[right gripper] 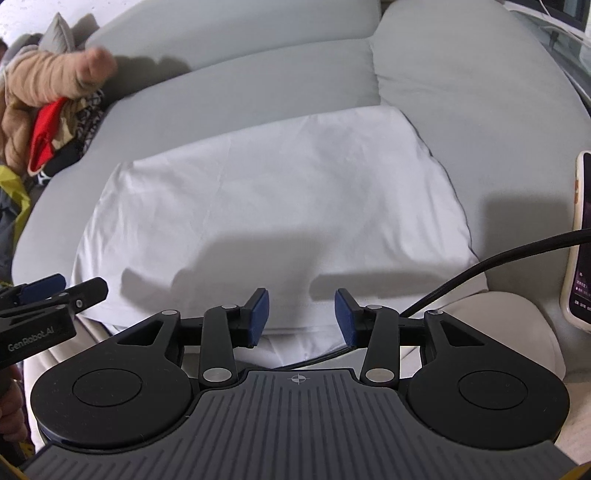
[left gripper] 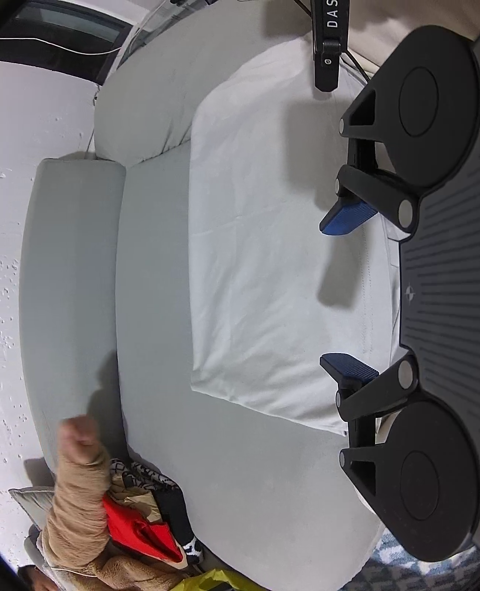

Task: Fold clothes

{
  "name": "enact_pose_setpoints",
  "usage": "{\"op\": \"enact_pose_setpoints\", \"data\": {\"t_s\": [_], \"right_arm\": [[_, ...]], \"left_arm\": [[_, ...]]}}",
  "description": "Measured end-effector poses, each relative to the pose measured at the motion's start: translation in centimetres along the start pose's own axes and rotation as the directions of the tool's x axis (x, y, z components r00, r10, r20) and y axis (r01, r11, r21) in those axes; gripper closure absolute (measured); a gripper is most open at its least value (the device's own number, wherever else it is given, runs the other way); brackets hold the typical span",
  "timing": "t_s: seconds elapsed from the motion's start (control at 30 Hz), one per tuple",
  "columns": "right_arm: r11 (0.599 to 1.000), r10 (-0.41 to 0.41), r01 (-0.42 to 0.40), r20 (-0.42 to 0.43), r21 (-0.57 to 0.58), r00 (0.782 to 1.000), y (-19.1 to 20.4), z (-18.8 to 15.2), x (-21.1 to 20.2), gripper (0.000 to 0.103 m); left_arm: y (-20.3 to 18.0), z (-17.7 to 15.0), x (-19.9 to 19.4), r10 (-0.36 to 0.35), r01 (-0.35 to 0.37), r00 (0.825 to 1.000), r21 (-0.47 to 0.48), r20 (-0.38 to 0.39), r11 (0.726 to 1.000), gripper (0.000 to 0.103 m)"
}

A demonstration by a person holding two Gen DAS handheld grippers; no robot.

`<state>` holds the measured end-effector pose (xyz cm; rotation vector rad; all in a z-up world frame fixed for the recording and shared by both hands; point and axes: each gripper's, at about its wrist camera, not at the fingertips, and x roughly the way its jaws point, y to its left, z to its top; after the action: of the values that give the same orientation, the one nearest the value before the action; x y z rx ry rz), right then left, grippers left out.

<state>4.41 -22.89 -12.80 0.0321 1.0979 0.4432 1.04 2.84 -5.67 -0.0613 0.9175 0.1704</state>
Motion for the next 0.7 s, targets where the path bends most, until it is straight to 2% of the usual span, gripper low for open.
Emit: {"op": "enact_pose_setpoints", "data": {"t_s": [0.3, 0.5, 0.57, 0.6, 0.63, 0.67, 0.7], "right_arm": [[1.000, -0.002, 0.002, -0.006, -0.003, 1.000, 0.1, 0.2, 0.2, 0.055], [0.999, 0.016, -0.016, 0.009, 0.028, 1.000, -0.3, 0.3, 0.7, 0.049], [1.000, 0.011, -0.012, 0.055, 0.022, 0.998, -0.3, 0.7, 1.4, 0.056], [1.000, 0.006, -0.007, 0.082, 0.014, 0.997, -0.3, 1.0, 1.7, 0.059], [1.000, -0.001, 0.001, 0.102, 0.000, 0.995, -0.2, 1.2, 2.2, 0.066], [1.000, -0.010, 0.013, 0.115, -0.019, 0.993, -0.1, 1.5, 2.7, 0.070], [0.999, -0.019, 0.023, 0.120, -0.030, 0.993, 0.0, 1.8, 3.2, 0.070]], "left_arm": [[-0.1, 0.0, -0.1, -0.012, 0.012, 1.000, -0.006, 0.007, 1.000, 0.032], [0.0, -0.1, 0.9, -0.024, 0.024, 0.999, -0.012, -0.020, 1.000, 0.031], [0.4, -0.2, 2.0, -0.042, 0.042, 0.998, -0.026, -0.035, 0.999, 0.034], [0.6, -0.3, 2.6, -0.057, 0.056, 0.998, -0.030, -0.033, 0.998, 0.037], [0.8, -0.4, 3.3, -0.062, 0.062, 0.997, -0.022, -0.035, 0.998, 0.043], [0.9, -0.5, 4.0, -0.061, 0.061, 0.997, -0.008, -0.039, 0.998, 0.047], [0.9, -0.6, 4.7, -0.048, 0.048, 0.998, 0.010, -0.042, 0.999, 0.053]]}}
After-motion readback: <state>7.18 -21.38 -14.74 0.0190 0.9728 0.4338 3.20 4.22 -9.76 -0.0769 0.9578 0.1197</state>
